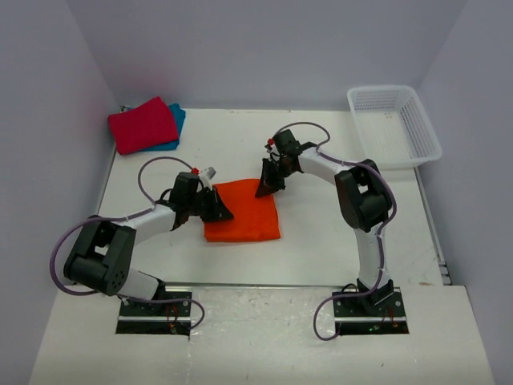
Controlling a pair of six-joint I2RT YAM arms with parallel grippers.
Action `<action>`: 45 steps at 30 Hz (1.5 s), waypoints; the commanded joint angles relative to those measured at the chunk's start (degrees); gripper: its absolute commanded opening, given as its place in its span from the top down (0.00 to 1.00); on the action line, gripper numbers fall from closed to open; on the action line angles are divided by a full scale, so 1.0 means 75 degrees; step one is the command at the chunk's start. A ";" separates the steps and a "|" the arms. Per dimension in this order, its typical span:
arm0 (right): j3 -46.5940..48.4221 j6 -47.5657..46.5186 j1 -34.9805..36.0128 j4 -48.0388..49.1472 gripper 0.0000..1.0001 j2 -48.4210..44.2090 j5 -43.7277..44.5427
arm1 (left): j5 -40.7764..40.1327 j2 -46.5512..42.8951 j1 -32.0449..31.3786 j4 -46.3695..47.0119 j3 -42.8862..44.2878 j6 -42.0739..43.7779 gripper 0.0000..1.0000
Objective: Fold and stack the t-shirts
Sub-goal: Smooth out wrinkles on the folded tshirt
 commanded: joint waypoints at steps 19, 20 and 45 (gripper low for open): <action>-0.0804 0.0331 -0.0279 -0.0480 1.00 0.0422 0.1206 | -0.1592 -0.1443 -0.0074 -0.1262 -0.1882 -0.0371 1.00; -0.0851 0.0342 -0.0280 -0.0468 1.00 0.0399 0.1265 | -0.1605 -0.1419 -0.0074 -0.1251 -0.1953 -0.0371 1.00; -0.1096 -0.0150 -0.0291 -0.0516 1.00 -0.2553 0.0528 | -0.2413 -0.1433 -0.0121 -0.2927 0.1233 0.0484 1.00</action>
